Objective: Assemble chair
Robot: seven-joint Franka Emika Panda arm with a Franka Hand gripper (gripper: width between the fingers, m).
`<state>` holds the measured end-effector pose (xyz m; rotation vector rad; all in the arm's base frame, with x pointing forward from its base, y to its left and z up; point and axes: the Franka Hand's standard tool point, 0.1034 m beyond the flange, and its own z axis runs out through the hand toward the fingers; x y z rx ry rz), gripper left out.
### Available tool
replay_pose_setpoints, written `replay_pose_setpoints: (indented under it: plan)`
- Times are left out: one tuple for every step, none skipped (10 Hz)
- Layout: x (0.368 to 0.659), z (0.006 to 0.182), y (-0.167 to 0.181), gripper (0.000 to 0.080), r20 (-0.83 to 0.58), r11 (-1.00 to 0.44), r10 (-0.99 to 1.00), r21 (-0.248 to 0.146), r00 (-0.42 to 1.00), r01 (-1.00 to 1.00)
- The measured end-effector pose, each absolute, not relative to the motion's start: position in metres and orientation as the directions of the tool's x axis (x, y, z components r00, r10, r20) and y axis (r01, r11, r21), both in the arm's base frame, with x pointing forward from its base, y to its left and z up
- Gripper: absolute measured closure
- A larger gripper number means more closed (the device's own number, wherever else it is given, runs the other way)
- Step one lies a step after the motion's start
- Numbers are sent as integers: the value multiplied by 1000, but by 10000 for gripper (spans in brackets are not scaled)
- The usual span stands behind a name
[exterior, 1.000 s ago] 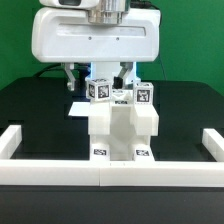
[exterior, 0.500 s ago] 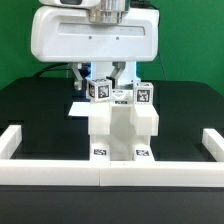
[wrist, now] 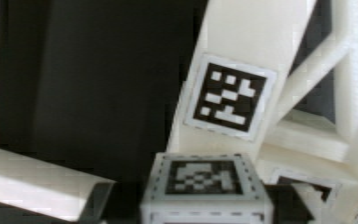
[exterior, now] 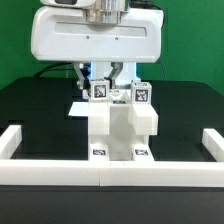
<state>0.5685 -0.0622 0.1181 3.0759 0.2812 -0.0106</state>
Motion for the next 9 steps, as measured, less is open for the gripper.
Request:
replay_pose_setpoints:
  plan:
    - [568,118,-62,512,-9,-992,116,52,993,117]
    - [568,118,-62,512,-4,-998,38,53,999,38]
    - [568,118,-62,512,-1,-998,-28,53,1000,-28]
    - [568,118,-61,511,3,-993,-103,52,995,-103]
    - [568,118,-61,511,6,-984,-170,52,985,-170]
    - [568,118,-61,511,8,-980,-194,52,981,-194]
    - [568,118,-60,511,13,-955,-291,50,957,-292]
    - [568,118,-60,511,15,-940,-336,49,942,-337]
    - [568,118,-59,511,19,-907,-417,48,909,-417]
